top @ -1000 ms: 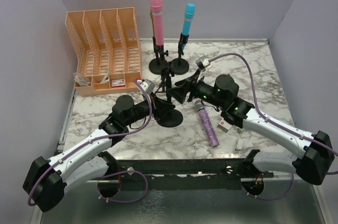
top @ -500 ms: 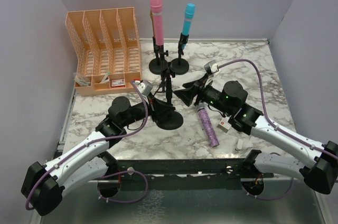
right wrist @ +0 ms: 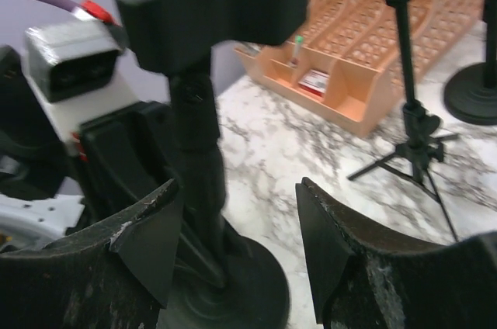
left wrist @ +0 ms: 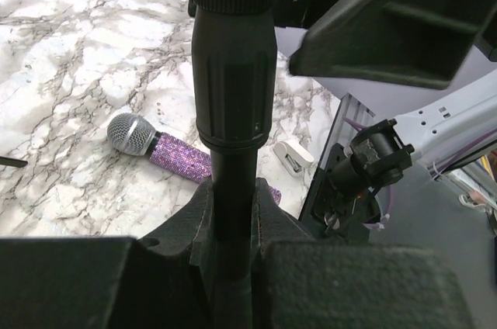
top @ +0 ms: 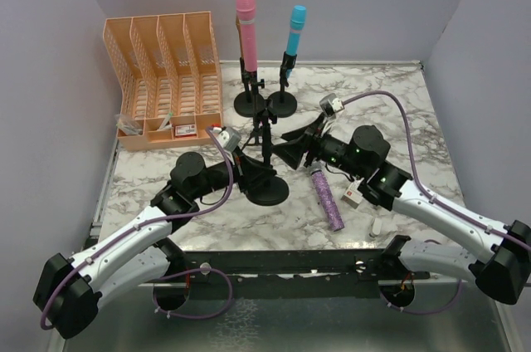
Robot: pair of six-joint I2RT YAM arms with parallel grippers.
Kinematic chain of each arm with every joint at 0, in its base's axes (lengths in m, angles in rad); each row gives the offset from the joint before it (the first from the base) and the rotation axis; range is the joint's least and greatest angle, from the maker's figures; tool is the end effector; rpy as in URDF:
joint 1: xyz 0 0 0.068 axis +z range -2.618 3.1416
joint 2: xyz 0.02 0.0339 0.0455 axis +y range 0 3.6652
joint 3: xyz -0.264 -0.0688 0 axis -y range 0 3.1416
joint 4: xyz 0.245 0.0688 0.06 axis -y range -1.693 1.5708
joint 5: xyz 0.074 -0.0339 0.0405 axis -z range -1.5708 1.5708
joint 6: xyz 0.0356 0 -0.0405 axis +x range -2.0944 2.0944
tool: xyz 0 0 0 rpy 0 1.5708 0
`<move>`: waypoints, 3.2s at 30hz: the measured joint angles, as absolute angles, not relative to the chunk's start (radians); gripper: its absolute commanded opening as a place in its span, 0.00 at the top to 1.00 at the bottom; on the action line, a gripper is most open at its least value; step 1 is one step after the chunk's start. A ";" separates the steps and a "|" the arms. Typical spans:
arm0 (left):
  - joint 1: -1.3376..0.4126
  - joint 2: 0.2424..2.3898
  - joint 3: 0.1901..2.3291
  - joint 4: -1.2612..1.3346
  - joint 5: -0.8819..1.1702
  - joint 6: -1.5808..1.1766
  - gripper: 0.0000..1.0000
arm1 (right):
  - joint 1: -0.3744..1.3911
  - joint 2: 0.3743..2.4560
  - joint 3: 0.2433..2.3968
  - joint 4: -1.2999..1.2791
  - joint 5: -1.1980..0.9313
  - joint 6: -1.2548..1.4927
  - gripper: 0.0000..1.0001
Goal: Attach the microphones to the stand
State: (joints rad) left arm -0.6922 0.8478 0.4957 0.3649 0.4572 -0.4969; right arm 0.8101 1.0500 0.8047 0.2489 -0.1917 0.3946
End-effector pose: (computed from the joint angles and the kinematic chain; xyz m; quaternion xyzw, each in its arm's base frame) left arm 0.1454 -0.1410 0.2846 0.2272 0.6653 -0.5201 0.4850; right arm 0.1673 0.1856 0.3416 -0.2113 0.6735 0.4552 0.5428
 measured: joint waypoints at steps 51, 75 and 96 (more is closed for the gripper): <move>-0.689 0.857 0.415 0.428 0.484 -0.551 0.42 | 0.812 1.337 1.240 0.249 -0.094 0.403 0.80; -0.690 0.852 0.519 0.425 0.324 -0.551 0.47 | 0.810 1.229 0.974 0.413 -0.361 0.417 0.79; -0.695 0.935 0.535 0.467 0.377 -0.575 1.00 | 0.804 1.160 0.859 0.432 -0.327 0.510 0.31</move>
State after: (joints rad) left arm -0.6952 0.9348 0.5350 0.4667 0.3771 -0.5747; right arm 0.8043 1.1603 0.8585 0.4320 -0.3271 0.5098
